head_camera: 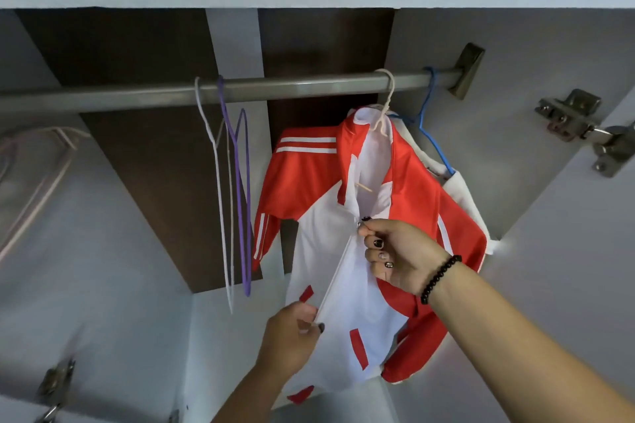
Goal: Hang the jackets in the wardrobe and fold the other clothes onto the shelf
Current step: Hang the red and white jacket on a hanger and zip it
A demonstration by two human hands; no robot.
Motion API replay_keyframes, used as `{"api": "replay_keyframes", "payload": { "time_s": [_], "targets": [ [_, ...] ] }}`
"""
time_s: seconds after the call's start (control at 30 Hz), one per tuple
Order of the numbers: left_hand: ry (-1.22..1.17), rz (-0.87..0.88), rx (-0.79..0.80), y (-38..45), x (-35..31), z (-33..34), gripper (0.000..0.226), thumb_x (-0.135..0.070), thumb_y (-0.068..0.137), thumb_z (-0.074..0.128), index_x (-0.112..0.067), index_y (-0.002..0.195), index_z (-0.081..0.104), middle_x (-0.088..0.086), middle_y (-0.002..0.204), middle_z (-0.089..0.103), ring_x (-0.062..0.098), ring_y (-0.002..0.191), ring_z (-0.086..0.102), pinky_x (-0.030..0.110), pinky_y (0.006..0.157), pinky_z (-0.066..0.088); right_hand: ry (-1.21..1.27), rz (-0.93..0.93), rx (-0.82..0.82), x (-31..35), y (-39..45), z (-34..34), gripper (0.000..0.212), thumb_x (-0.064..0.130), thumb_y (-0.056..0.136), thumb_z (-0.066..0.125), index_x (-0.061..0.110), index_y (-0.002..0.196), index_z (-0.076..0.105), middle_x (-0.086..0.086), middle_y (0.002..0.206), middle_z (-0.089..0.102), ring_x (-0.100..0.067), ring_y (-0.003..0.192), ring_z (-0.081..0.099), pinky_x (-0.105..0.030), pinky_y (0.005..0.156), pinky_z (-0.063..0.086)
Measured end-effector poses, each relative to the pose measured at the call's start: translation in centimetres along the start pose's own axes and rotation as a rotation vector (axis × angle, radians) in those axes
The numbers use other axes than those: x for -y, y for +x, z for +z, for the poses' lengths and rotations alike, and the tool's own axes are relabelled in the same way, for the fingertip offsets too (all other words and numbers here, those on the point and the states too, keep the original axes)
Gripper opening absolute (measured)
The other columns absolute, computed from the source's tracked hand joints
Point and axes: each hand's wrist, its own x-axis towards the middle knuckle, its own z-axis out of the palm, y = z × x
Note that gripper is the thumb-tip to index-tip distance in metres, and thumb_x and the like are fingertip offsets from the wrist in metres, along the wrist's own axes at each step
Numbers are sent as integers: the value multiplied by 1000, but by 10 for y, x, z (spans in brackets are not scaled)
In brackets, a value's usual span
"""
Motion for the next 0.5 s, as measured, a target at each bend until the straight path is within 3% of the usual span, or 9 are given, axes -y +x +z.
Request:
{"api": "replay_keyframes", "payload": {
  "time_s": [0.13,0.23,0.3,0.37,0.5],
  "targets": [
    [-297,115,-78,33,-51,-26,19,-20,94,60,-38,99,60,-20,101,64,7,100,63,13,85,46,-75,52,-36,-15,13,-3,26,19,93,50,14,70,59,6,51,37,-8,38,27,-17,34,21],
    [-433,204,-134,53,-87,-46,23,-10,94,56,-32,101,59,-20,98,63,-4,94,60,2,75,42,-189,131,-71,-25,19,3,17,15,90,54,13,77,65,4,52,39,-9,41,29,-17,39,22],
    [-458,262,-132,64,-107,-54,24,-8,93,57,-30,101,59,-19,98,63,-5,91,60,5,75,45,-263,136,-121,-23,18,5,15,15,91,55,11,87,69,4,52,44,-9,40,33,-19,42,23],
    [-474,289,-131,72,-123,-60,22,-10,93,59,-26,108,61,-13,102,65,0,93,62,15,79,49,-276,-9,-206,-12,13,4,12,13,90,57,8,92,68,3,51,51,-10,39,39,-20,42,25],
    [-456,364,-203,105,-149,-72,28,-7,90,61,-19,115,57,-12,104,60,-13,79,57,3,69,42,-384,-544,-537,44,6,1,19,3,87,57,19,81,65,8,51,55,-9,45,49,-21,47,39]
  ]
}}
